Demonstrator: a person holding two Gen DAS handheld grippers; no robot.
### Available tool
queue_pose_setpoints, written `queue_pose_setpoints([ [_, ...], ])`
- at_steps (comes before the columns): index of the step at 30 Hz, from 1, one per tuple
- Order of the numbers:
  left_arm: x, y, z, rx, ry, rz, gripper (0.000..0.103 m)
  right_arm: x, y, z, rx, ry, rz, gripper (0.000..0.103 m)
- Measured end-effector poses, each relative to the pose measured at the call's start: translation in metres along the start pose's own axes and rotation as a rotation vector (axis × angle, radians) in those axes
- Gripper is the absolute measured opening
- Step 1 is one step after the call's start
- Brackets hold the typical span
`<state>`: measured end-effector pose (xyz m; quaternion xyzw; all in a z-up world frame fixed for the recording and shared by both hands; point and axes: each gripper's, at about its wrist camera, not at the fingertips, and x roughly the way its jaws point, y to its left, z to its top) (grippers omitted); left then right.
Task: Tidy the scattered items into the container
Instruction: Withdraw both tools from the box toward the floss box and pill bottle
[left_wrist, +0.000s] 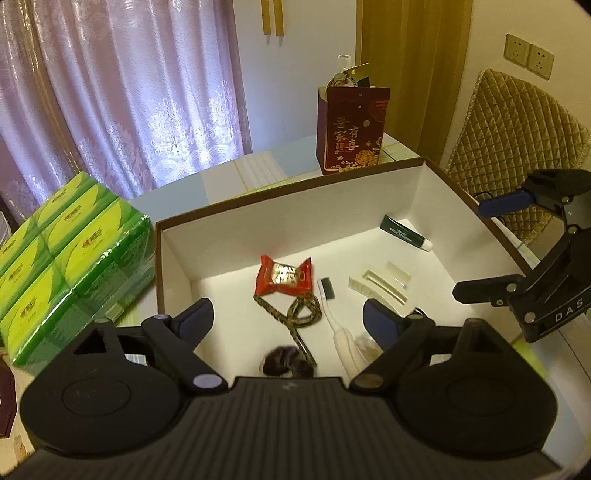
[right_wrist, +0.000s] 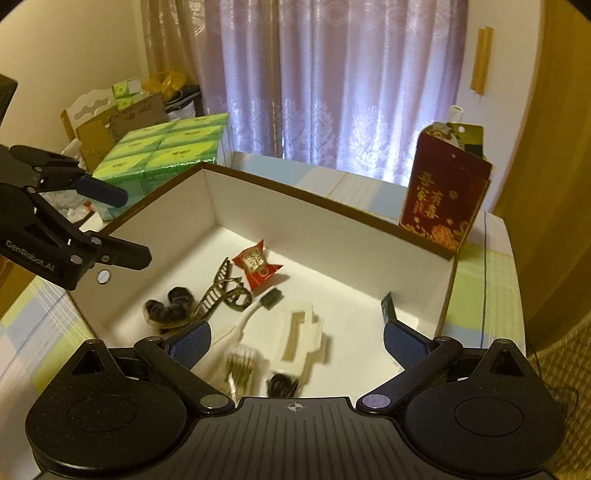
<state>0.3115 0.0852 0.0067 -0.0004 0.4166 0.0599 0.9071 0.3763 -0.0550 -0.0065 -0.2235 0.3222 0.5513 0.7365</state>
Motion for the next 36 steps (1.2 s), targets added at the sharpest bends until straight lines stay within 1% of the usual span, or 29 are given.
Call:
queue_pose_setpoints([
  [11,-0.056,-0.007,-0.036,0.01,-0.036,-0.016,0.088,-0.049,0.04,-0.027,0.034,-0.047,-0.023,0.103],
  [17,-0.08,-0.011,-0.069,0.025,-0.038,-0.049,0.089,-0.073,0.064,-0.052,0.052,-0.074,-0.015,0.103],
  [21,-0.083,-0.013,-0.095,0.019,-0.008,-0.088,0.089,-0.076,0.077,-0.074,0.072,-0.055,0.009,0.103],
  [25,-0.078,-0.015,-0.122,-0.009,0.042,-0.119,0.089,-0.069,0.092,-0.102,0.086,-0.002,0.036,0.103],
  [31,-0.065,-0.013,-0.158,-0.089,0.124,-0.123,0.089,-0.052,0.119,-0.137,0.088,0.064,0.08,0.103],
  [36,-0.059,-0.017,-0.178,-0.134,0.167,-0.123,0.089,-0.037,0.137,-0.152,0.041,0.091,0.089,0.103],
])
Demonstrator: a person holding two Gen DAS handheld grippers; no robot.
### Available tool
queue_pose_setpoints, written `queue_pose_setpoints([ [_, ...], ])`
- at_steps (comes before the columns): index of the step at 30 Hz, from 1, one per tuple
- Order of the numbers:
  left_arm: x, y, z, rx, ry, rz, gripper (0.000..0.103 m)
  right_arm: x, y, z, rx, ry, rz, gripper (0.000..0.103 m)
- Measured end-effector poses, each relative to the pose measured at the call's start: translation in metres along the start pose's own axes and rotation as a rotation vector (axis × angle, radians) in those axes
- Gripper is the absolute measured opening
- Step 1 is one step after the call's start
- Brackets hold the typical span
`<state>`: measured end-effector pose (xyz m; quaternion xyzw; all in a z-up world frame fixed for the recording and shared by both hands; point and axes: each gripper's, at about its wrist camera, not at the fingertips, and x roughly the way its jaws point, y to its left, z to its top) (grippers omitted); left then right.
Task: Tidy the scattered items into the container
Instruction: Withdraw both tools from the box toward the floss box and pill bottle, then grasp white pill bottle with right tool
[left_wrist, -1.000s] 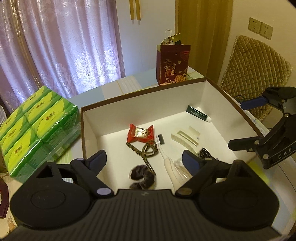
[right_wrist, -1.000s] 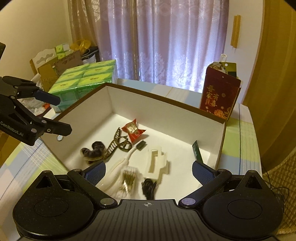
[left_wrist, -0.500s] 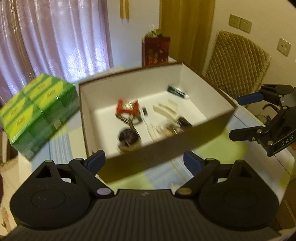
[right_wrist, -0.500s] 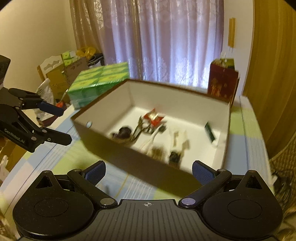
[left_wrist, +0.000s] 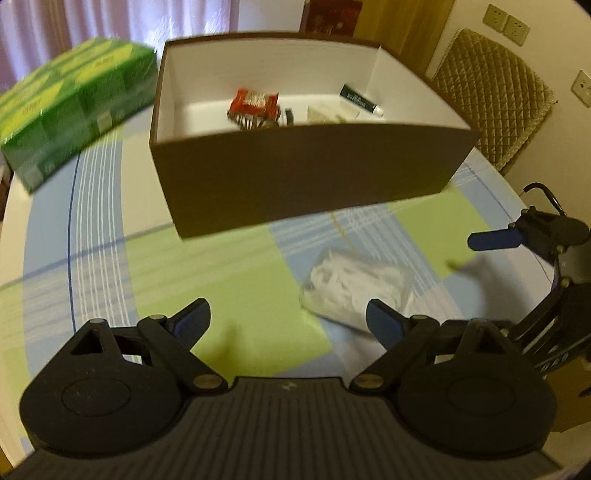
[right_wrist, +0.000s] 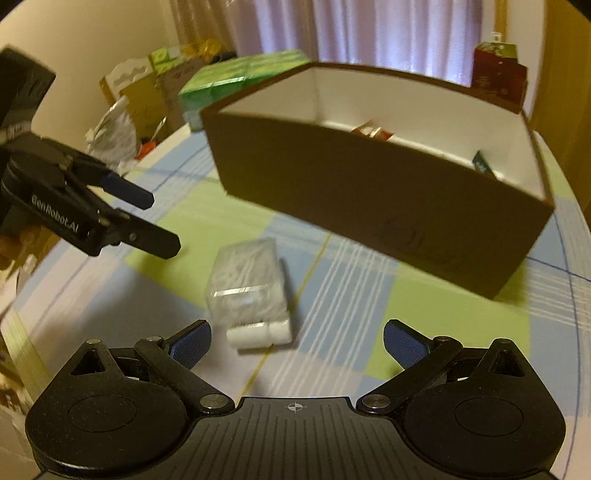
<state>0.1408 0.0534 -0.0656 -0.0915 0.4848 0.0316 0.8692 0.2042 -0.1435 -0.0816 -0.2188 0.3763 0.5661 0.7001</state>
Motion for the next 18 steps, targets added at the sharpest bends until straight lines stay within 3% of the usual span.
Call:
queue_pose_setpoints([
  [7,0.011,0.005,-0.014,-0.055,0.047,0.02,0.089,0.022,0.018,-0.012,-0.067,0.019,0.005,0.103],
  [9,0.012,0.007,-0.016,-0.064,0.056,0.028,0.089,0.026,0.02,-0.013,-0.078,0.024,0.023,0.082],
  [16,0.012,0.013,-0.018,-0.089,0.069,0.044,0.089,0.038,0.019,-0.017,-0.081,0.022,0.022,0.08],
  [18,0.013,0.013,-0.017,-0.089,0.071,0.048,0.089,0.039,0.021,-0.016,-0.092,0.019,0.031,0.06],
])
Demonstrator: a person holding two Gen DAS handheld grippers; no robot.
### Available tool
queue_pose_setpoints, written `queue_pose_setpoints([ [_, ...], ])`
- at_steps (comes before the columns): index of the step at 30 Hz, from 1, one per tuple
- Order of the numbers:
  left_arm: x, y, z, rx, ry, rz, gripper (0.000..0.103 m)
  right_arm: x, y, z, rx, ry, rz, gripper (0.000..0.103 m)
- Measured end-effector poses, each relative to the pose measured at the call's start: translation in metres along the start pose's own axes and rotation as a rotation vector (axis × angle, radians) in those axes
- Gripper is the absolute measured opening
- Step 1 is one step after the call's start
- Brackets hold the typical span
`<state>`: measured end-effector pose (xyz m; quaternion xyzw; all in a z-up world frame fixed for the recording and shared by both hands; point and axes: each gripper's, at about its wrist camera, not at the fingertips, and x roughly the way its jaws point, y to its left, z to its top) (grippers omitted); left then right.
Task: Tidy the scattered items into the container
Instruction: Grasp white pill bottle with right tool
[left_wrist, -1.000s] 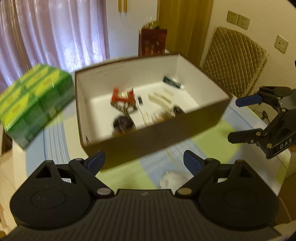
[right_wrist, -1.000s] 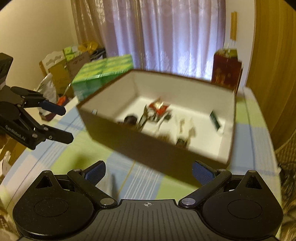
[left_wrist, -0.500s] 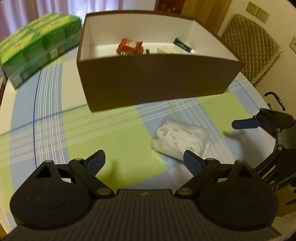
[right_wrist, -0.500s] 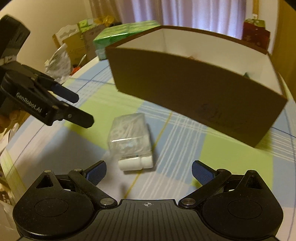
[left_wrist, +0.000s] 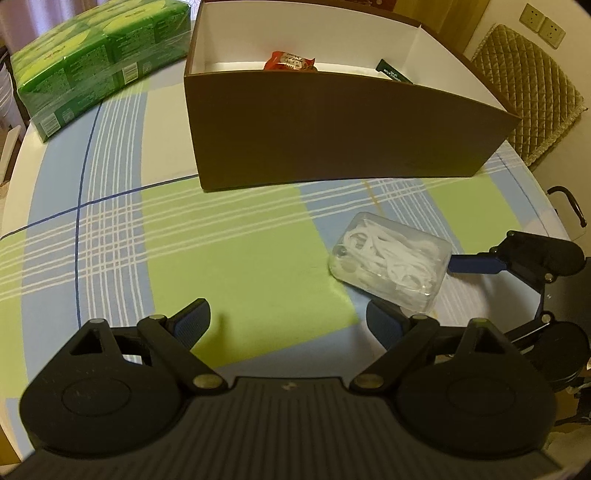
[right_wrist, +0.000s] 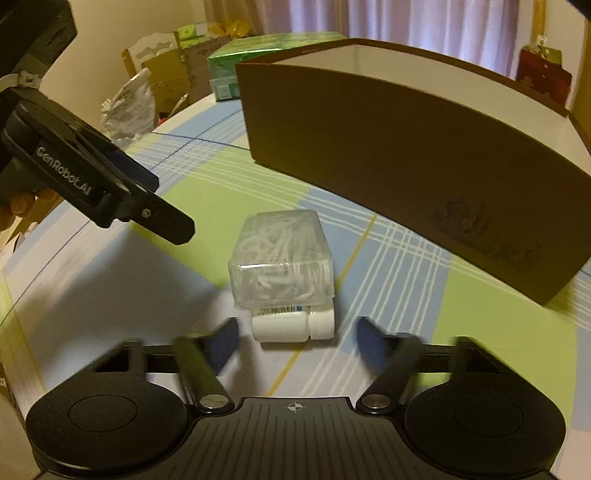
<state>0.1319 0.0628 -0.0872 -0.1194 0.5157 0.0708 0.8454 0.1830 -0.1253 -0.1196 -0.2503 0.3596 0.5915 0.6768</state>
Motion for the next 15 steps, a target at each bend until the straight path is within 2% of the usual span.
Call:
queue_pose_setpoints([
  [2,0.001,0.001,0.001,-0.003,0.003,0.0,0.089,0.002,0.0,0.001,0.003,0.005,0.0,0.058],
  [3,0.001,0.001,0.001,-0.004,0.004,-0.001,0.089,0.002,0.0,0.001,0.003,0.001,-0.005,0.05],
  [15,0.006,-0.005,0.002,0.022,0.012,-0.025,0.089,-0.016,-0.01,-0.012,0.028,0.037,-0.006,0.05],
])
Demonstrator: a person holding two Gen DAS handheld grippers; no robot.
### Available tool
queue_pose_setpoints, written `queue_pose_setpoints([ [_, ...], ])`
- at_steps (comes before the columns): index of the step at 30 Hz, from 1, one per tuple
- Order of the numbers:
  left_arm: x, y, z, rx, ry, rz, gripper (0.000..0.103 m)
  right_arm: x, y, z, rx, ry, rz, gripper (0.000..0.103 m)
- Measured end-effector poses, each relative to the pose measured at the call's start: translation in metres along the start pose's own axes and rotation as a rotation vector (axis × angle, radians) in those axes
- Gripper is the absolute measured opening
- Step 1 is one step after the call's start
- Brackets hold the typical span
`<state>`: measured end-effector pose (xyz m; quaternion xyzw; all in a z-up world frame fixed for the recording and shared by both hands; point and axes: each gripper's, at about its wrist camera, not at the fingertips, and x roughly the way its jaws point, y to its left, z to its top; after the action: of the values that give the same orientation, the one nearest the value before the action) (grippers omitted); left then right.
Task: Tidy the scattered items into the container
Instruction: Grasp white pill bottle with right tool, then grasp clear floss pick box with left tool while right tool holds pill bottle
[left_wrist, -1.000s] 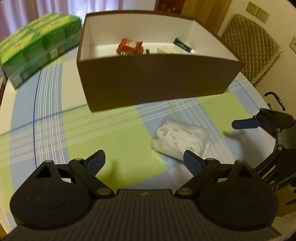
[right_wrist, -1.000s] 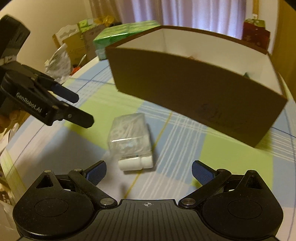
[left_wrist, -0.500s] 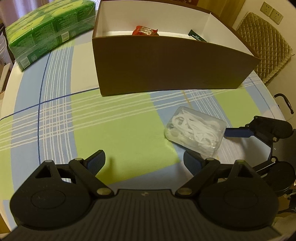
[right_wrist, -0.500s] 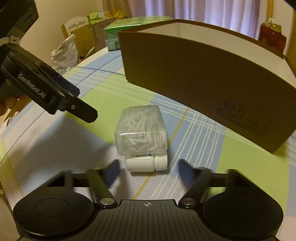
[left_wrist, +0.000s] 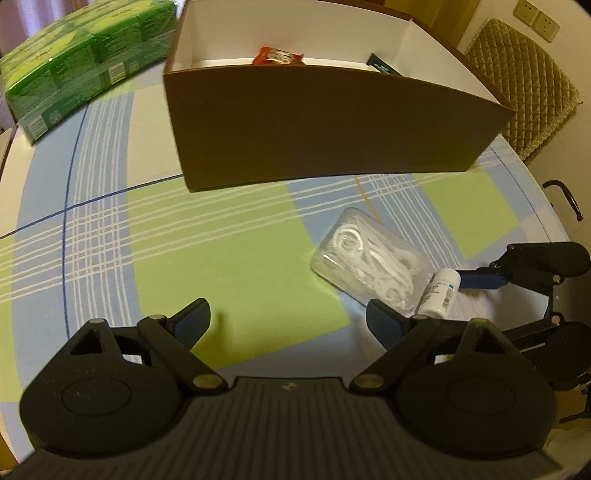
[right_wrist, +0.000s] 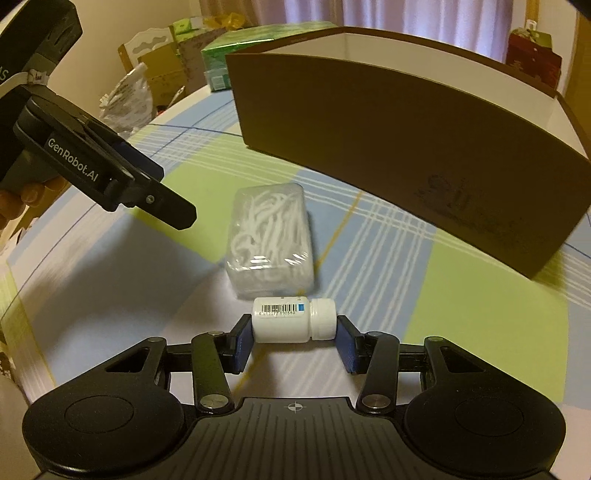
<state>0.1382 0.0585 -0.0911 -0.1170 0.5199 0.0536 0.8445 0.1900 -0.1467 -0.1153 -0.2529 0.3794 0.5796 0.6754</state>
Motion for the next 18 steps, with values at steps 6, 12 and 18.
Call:
queue_pose_setpoints([
  [6,0.005,-0.014,0.002,0.073,0.006,-0.04,0.089,-0.004,-0.008,-0.003,0.018,0.005,-0.025,0.05],
  [12,0.015,-0.031,0.009,0.21,0.007,-0.086,0.093,-0.009,-0.015,-0.007,0.035,0.007,-0.039,0.05],
  [18,0.031,-0.047,0.016,0.376,0.009,-0.098,0.096,-0.016,-0.028,-0.012,0.061,0.008,-0.056,0.05],
])
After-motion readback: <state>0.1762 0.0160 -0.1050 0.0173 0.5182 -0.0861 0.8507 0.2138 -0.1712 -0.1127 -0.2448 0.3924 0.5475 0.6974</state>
